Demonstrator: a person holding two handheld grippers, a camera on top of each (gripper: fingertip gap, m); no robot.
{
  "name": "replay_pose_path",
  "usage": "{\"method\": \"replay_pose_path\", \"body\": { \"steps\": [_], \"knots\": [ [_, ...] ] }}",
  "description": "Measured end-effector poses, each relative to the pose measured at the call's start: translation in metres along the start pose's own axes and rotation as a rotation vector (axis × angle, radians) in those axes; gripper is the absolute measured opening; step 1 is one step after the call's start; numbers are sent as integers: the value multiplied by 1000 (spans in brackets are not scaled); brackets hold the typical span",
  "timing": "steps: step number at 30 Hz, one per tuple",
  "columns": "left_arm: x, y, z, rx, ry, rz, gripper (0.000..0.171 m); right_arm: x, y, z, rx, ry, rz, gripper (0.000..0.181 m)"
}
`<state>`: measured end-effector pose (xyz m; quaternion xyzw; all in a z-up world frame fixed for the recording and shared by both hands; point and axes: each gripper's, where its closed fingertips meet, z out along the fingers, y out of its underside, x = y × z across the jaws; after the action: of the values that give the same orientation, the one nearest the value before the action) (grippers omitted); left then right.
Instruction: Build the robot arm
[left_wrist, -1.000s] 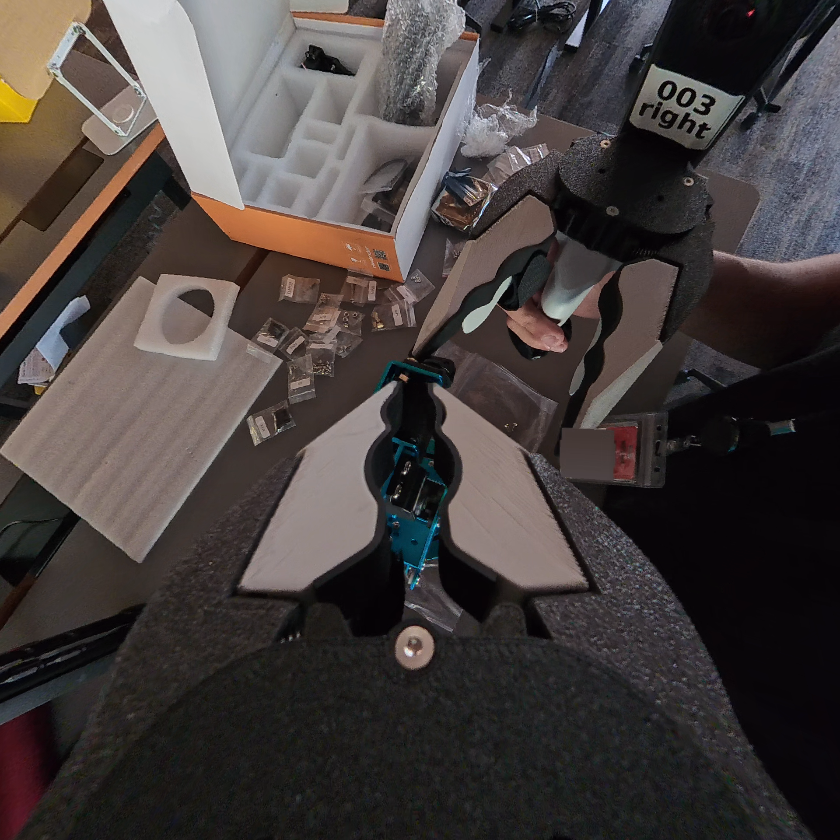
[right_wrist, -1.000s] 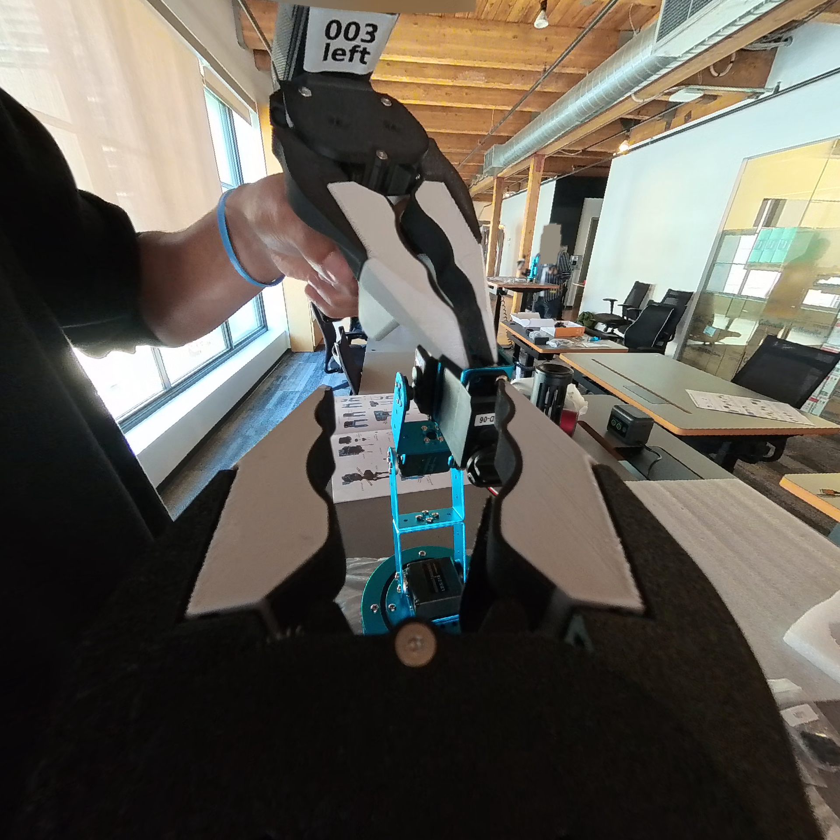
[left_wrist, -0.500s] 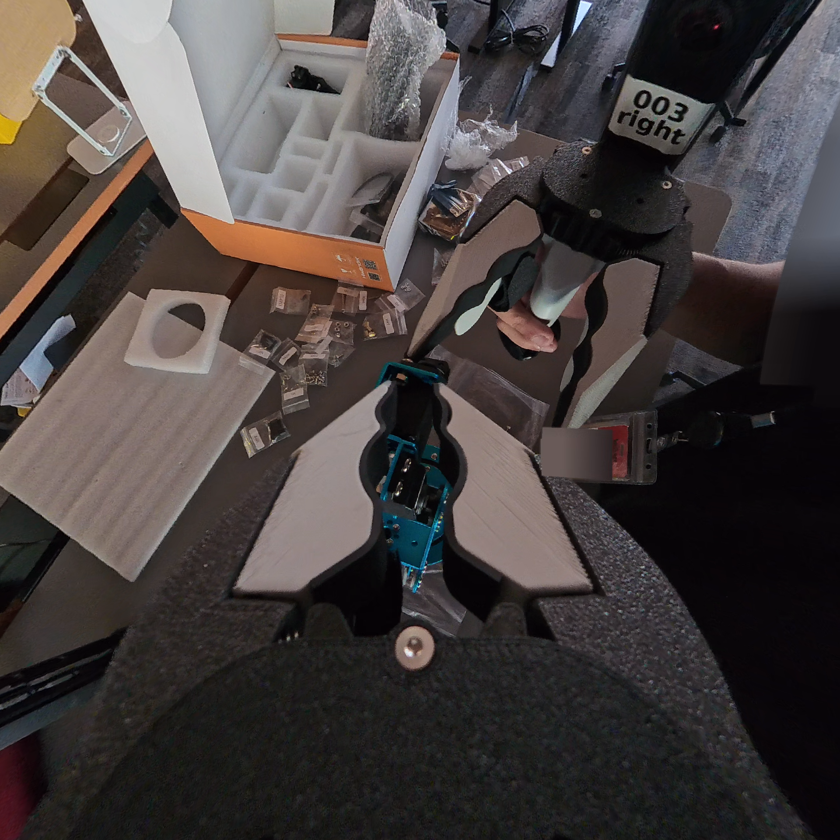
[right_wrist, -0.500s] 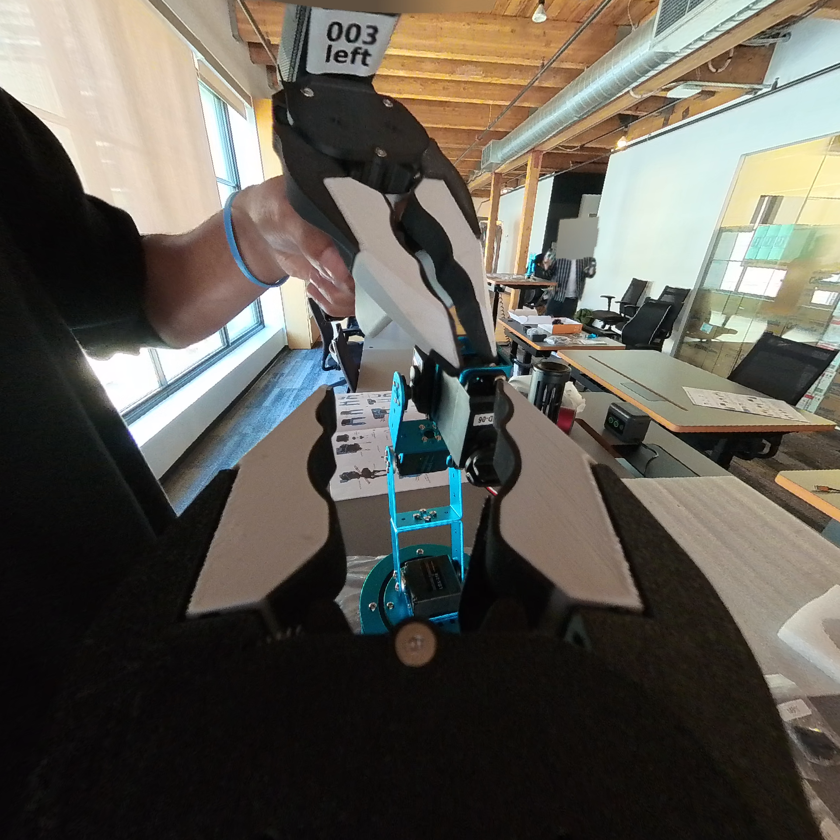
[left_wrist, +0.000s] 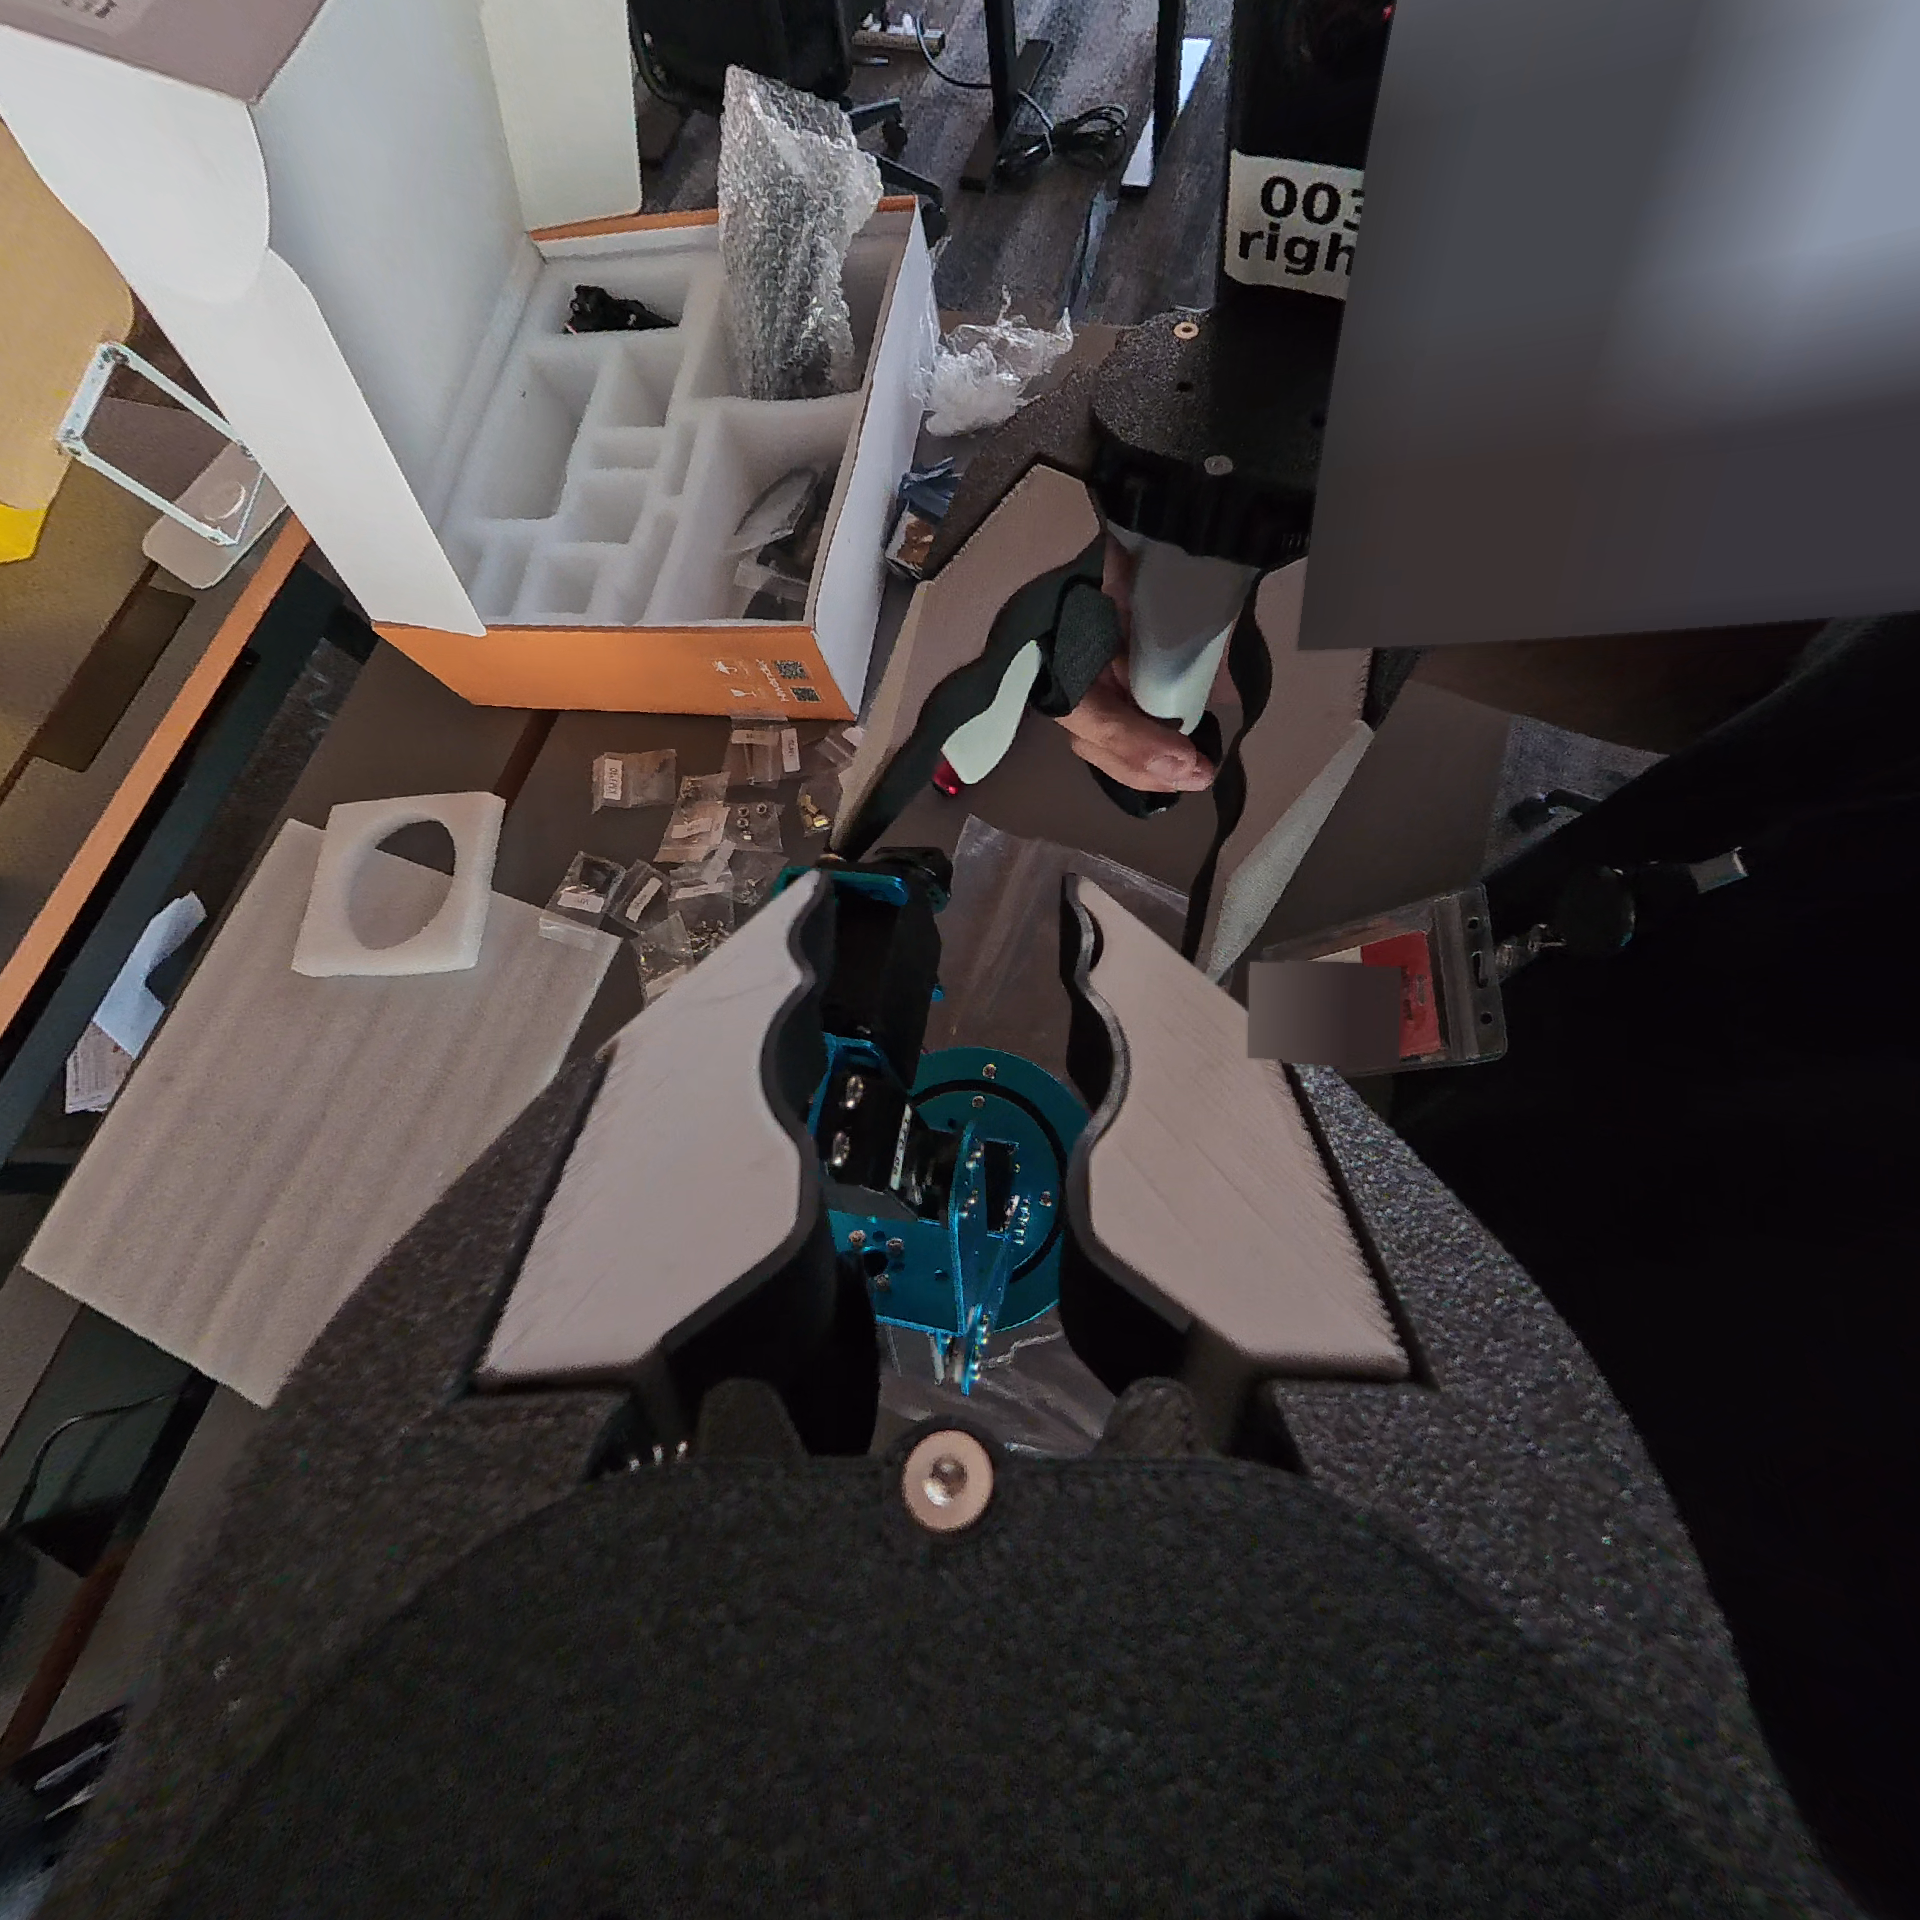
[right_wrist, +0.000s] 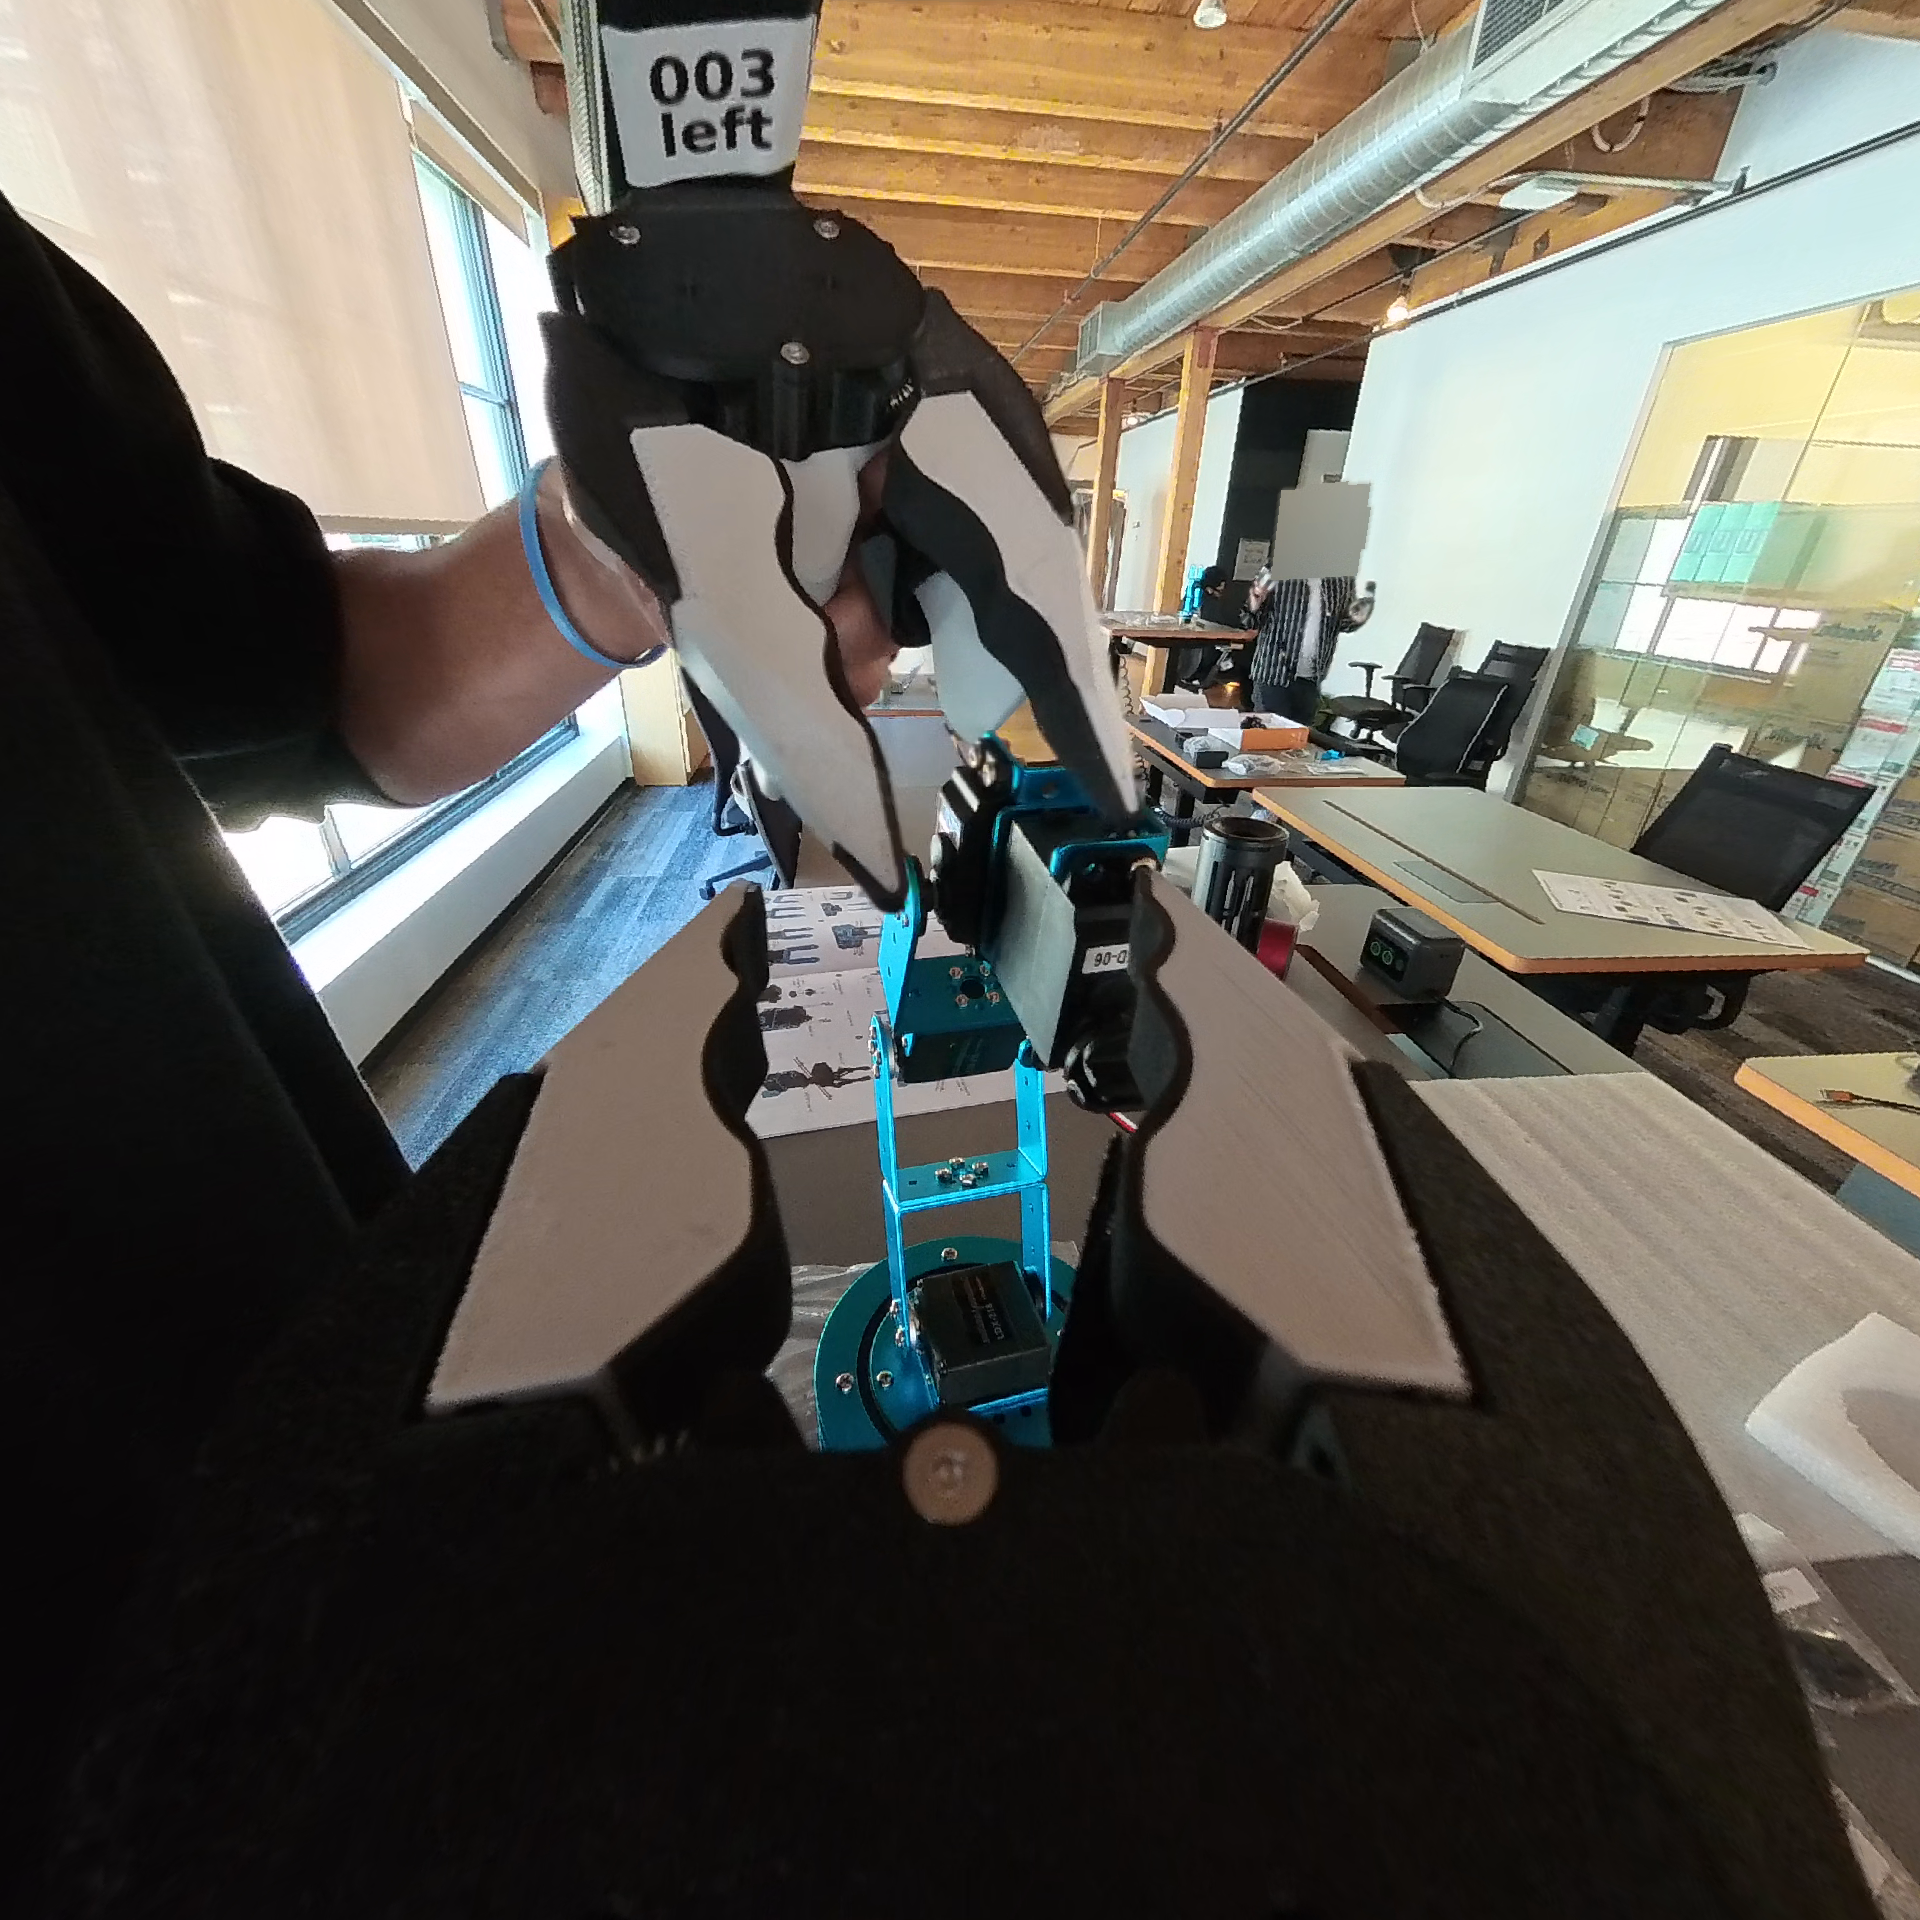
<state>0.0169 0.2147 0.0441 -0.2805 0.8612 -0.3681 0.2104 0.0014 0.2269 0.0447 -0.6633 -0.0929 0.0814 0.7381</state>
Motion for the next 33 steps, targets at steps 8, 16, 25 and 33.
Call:
{"method": "replay_pose_path", "body": {
  "steps": [8,16,25,33],
  "knots": [
    [-2,0,-5,24,-18,6,42,0,0,2,-1,7,3,70],
    [-2,4,-2,7,-21,20,43,0,0,2,-4,9,3,70],
    [-5,1,-1,23,-22,24,42,0,0,3,-7,8,1,71],
    [2,-2,-9,46,-8,39,43,0,1,3,-10,10,0,70]
  ]
}}
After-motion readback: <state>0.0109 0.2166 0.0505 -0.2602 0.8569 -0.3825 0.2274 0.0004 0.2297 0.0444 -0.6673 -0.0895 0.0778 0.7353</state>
